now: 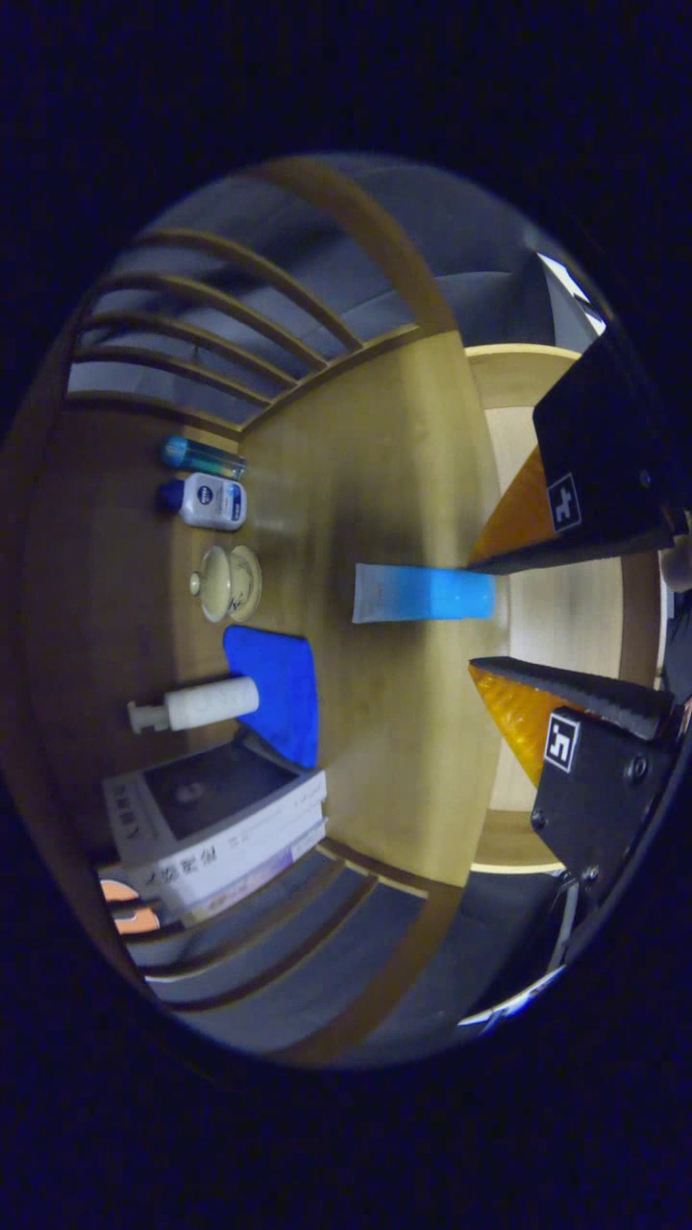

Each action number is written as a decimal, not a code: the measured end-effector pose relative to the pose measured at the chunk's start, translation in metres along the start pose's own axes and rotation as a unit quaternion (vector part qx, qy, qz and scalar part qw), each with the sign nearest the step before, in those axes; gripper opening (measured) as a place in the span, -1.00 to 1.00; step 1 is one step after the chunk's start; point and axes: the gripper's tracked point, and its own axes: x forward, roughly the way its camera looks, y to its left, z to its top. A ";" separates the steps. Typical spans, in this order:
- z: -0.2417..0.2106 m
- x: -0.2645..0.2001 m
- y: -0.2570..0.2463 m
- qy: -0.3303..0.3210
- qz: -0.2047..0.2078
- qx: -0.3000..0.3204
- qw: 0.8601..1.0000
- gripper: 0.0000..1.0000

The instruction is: Pull open the drawer, take out the items inside it, and place them on the countertop above the cabinet.

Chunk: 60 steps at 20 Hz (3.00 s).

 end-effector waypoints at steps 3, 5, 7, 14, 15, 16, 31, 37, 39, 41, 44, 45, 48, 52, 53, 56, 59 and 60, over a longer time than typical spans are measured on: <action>-0.023 -0.039 0.004 -0.057 0.013 -0.015 0.998 0.29; -0.041 -0.068 0.006 -0.095 0.021 -0.024 0.995 0.49; -0.066 -0.088 0.009 -0.132 0.029 -0.031 0.990 0.69; -0.135 -0.144 0.008 -0.249 0.035 -0.032 0.967 0.90; -0.142 -0.148 0.007 -0.266 0.037 -0.030 0.963 0.90; -0.148 -0.152 0.005 -0.283 0.038 -0.024 0.958 0.91; -0.228 -0.083 -0.024 -0.380 -0.004 -0.045 0.924 0.96; -0.240 -0.026 -0.017 -0.347 -0.002 -0.032 0.937 0.97; -0.243 -0.011 -0.012 -0.334 0.000 -0.030 0.942 0.97; -0.246 -0.005 -0.014 -0.329 -0.011 -0.023 0.944 0.96; -0.244 -0.001 -0.013 -0.344 -0.014 -0.028 0.939 0.96; -0.243 -0.001 -0.013 -0.348 -0.012 -0.028 0.937 0.96; -0.240 0.004 -0.014 -0.357 -0.009 -0.033 0.933 0.96; -0.223 0.015 -0.014 -0.360 -0.005 -0.036 0.932 0.96; -0.218 0.018 -0.013 -0.359 -0.007 -0.038 0.932 0.96; -0.198 0.024 -0.010 -0.366 -0.011 -0.037 0.930 0.96; -0.184 0.038 -0.007 -0.351 -0.015 -0.032 0.936 0.96; -0.181 0.039 -0.006 -0.352 -0.017 -0.031 0.935 0.96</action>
